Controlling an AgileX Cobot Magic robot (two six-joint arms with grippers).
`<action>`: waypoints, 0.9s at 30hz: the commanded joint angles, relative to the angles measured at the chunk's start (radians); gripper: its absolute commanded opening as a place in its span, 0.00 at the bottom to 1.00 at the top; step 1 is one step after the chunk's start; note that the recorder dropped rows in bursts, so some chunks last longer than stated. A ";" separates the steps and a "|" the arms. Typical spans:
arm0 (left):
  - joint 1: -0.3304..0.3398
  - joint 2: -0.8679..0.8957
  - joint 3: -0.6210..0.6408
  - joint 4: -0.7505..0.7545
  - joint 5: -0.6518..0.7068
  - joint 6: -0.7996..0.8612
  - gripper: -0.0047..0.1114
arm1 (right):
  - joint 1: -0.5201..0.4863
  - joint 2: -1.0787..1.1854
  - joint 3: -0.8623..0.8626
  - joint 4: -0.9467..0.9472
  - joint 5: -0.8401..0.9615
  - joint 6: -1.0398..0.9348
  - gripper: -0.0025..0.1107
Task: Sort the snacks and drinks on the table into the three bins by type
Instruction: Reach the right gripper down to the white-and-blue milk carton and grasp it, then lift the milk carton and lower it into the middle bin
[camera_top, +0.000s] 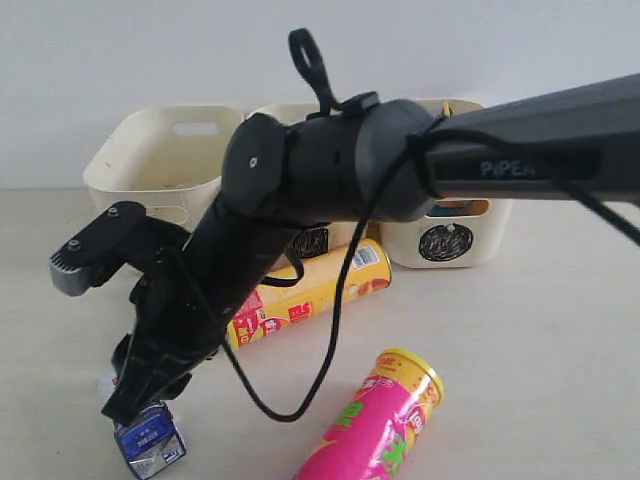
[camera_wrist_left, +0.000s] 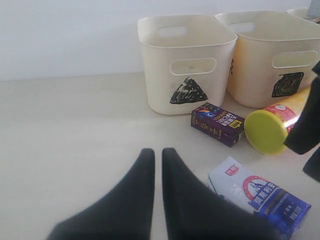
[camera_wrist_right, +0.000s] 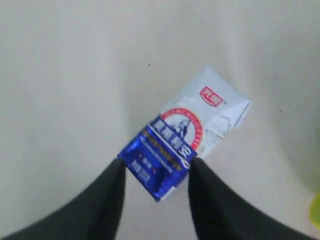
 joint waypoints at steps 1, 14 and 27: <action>0.002 -0.003 -0.003 -0.007 -0.006 -0.009 0.08 | 0.030 0.058 -0.052 0.001 -0.016 0.046 0.64; 0.002 -0.003 -0.003 -0.007 -0.008 -0.009 0.08 | 0.071 0.162 -0.060 -0.060 -0.284 0.169 0.77; 0.002 -0.003 -0.003 -0.007 -0.006 -0.009 0.08 | 0.078 0.227 -0.060 -0.102 -0.251 0.193 0.69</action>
